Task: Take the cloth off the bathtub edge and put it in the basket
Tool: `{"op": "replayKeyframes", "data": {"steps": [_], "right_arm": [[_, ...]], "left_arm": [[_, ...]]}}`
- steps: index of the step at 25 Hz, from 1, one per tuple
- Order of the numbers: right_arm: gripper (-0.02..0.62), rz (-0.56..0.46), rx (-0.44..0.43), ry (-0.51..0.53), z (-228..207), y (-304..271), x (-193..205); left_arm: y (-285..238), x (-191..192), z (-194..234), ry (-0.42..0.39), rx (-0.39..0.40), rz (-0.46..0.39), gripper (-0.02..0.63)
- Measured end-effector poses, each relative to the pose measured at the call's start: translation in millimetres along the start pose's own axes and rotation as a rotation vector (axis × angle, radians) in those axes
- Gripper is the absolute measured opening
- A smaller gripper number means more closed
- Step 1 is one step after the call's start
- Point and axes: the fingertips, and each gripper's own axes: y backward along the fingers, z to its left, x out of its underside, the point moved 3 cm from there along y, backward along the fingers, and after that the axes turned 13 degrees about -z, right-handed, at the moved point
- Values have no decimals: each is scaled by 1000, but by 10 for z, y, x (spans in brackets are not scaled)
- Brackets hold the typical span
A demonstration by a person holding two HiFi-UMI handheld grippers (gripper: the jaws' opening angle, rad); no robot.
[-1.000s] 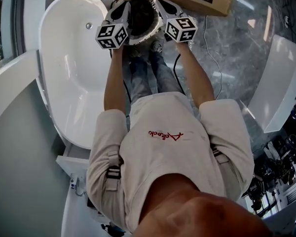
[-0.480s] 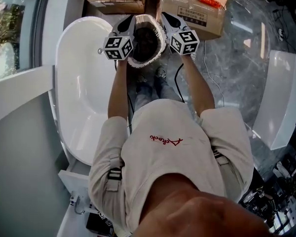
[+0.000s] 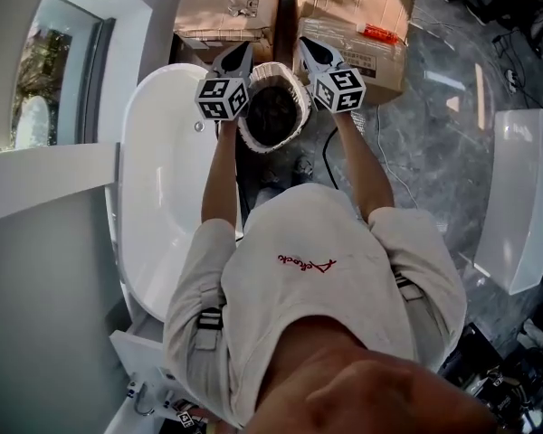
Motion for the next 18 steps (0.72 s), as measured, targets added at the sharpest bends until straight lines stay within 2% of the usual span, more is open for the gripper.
{"op": "replayKeyframes", "data": {"steps": [6,18], "right_arm": [[5,-49,8,6,-9,-9,-282],[6,-94,-8,32,170,-237,-587]], "left_arm": [[-17,-306,-31,-38,4,-39,0],[29,-693,84,-89,-1,-95,0]]}}
